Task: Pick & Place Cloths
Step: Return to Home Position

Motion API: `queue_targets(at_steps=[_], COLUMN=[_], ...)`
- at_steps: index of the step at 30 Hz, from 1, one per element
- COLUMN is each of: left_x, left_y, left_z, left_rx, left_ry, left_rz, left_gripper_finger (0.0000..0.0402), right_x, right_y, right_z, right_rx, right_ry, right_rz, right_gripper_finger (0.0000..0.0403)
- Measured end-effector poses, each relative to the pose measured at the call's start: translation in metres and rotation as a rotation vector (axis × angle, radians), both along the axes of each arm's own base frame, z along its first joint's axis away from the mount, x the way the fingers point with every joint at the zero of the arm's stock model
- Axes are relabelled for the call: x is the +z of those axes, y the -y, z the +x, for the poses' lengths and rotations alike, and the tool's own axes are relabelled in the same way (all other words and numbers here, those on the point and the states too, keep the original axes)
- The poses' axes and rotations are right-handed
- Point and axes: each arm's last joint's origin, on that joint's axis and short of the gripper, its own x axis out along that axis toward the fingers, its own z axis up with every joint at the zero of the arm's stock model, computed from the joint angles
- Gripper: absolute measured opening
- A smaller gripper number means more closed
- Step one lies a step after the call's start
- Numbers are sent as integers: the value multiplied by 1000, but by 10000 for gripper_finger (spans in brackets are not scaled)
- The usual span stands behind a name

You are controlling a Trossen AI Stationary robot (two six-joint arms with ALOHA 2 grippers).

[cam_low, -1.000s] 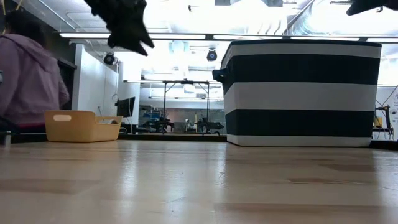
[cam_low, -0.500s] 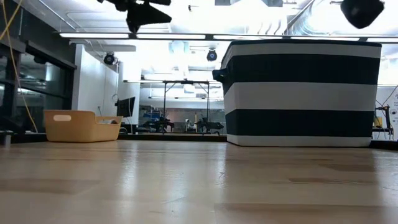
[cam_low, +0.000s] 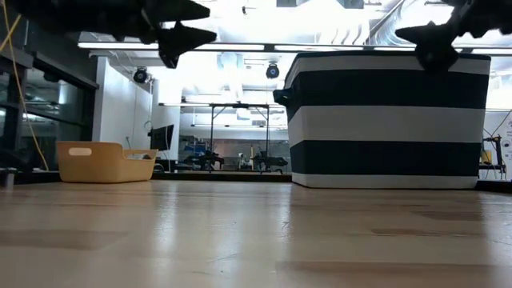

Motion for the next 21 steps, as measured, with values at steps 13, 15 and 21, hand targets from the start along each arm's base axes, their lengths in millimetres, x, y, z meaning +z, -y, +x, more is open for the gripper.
queue_targets(at_steps=[13,15,21], left_x=[-39,-42,-52], left_y=[-1,-2,-3], left_z=[-27,-34,-59], left_rx=[1,1,10], left_ry=[115,145,246], left_rz=[-24,-18,-13], left_gripper_finger=[227,227,227], right_x=[-37,-38,-35], right_y=[32,36,43], right_z=[-2,-1,-1], right_rx=[4,0,44], right_ry=[37,35,94], right_rz=[104,108,112], right_gripper_finger=[246,246,246])
